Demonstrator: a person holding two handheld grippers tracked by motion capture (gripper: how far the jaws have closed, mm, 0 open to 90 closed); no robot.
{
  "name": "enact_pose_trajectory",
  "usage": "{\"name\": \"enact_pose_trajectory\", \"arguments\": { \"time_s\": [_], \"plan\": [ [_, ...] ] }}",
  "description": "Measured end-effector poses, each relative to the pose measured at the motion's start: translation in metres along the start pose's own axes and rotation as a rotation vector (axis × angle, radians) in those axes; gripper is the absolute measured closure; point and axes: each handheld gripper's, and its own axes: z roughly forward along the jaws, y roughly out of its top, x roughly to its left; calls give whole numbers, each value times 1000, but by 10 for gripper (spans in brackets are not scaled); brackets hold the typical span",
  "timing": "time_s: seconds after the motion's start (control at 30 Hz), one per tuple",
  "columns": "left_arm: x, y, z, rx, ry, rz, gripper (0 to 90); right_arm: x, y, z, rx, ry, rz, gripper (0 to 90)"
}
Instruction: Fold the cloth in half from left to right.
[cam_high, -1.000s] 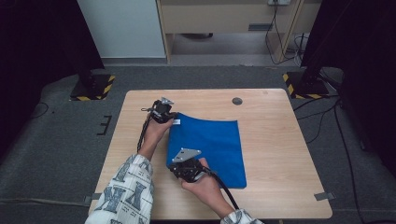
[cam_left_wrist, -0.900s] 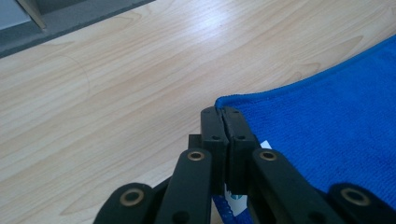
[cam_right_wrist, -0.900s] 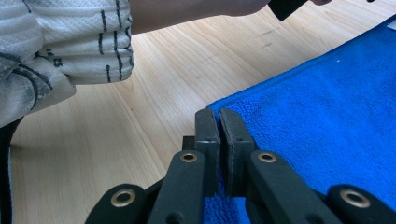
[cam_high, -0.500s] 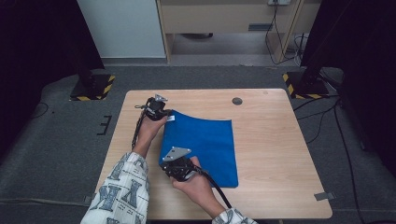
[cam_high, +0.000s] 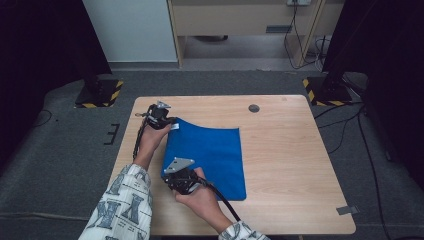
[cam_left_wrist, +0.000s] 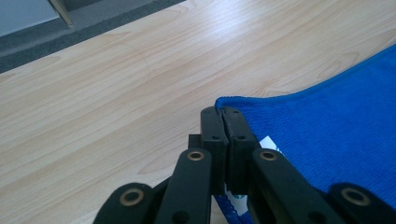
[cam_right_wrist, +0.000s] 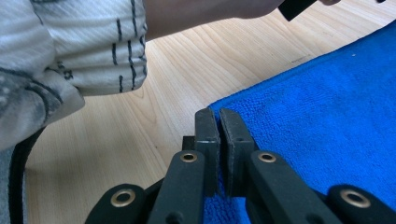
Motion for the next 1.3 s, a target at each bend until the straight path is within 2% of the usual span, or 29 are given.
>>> {"name": "enact_pose_trajectory", "arguments": {
  "time_s": [0.13,0.3,0.5,0.53,0.57,0.6,0.7,0.83,1.0,1.07,1.3],
  "plan": [
    [-8,6,0,-7,-13,0,882,-3,-3,-4,4,-6,0,871],
    [-25,15,7,-20,-41,0,881,-10,-11,-16,-5,-19,19,871],
    [-48,21,23,-3,-73,6,879,-20,-33,-36,-7,-41,36,871],
    [-56,23,28,5,-80,16,879,-23,-36,-40,-5,-43,38,871],
    [-56,23,28,5,-80,16,879,-23,-36,-40,-5,-43,38,871],
    [-63,25,32,6,-90,22,879,-28,-44,-47,2,-56,45,871],
    [-73,29,38,5,-109,21,879,-31,-52,-54,4,-62,48,871],
    [-85,34,43,15,-112,36,879,-38,-61,-66,5,-83,58,871],
    [-95,40,47,4,-118,40,879,-45,-70,-78,10,-102,80,871],
    [-100,41,49,9,-119,50,878,-47,-73,-81,17,-108,78,871],
    [-110,42,57,12,-127,40,876,-53,-83,-91,35,-136,74,871]
  ]
}}
